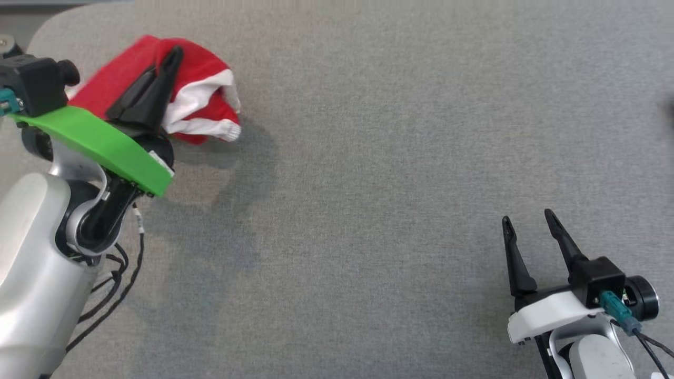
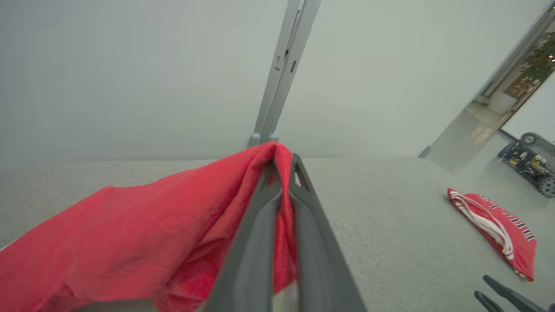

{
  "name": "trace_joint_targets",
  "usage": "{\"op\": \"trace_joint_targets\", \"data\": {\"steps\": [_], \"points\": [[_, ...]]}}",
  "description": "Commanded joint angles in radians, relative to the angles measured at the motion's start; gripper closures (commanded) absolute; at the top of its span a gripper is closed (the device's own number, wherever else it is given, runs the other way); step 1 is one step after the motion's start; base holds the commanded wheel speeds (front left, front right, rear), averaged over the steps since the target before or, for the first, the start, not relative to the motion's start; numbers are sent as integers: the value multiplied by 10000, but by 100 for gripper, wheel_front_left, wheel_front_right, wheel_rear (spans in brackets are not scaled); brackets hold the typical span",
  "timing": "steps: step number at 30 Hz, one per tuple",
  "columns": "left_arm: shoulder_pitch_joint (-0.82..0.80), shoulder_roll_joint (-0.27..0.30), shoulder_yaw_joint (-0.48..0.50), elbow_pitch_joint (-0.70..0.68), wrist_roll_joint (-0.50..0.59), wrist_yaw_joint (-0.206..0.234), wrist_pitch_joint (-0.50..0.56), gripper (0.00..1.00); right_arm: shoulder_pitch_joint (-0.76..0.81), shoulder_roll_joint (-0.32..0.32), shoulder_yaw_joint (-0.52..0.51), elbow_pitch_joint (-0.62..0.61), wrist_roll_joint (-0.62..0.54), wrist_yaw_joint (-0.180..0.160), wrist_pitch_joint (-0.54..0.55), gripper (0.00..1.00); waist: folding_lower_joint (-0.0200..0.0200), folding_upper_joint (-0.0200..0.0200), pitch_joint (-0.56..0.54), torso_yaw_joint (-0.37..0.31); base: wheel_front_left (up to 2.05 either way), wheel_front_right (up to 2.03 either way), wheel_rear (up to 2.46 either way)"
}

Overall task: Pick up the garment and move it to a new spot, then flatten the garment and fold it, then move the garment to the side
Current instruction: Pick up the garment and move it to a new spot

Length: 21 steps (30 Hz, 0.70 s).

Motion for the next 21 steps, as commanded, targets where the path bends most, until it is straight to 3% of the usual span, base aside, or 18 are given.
{"op": "trace_joint_targets", "data": {"steps": [1,7,11,16,21], "points": [[300,160,5,-857,-298,70,346,100,240,-14,-14,19,134,-16,3,0,0,0,-1003,-757,0,0,0],[767,560,21,-4410,-1597,675,1744,100,490,-13,21,37,522,-16,3,0,0,0,-1183,-1615,0,0,0],[818,492,25,-5985,-2532,1058,2423,100,528,-14,66,66,772,-16,3,0,0,0,-1188,-2263,0,0,0],[586,103,0,-6942,-3776,1616,3035,100,538,-11,101,99,1000,-16,5,0,0,0,-1143,-3018,0,0,0],[496,-98,-322,-6680,-4370,2113,3589,100,448,-10,150,109,1230,-16,3,0,0,0,-1002,-3712,0,0,0]]}}
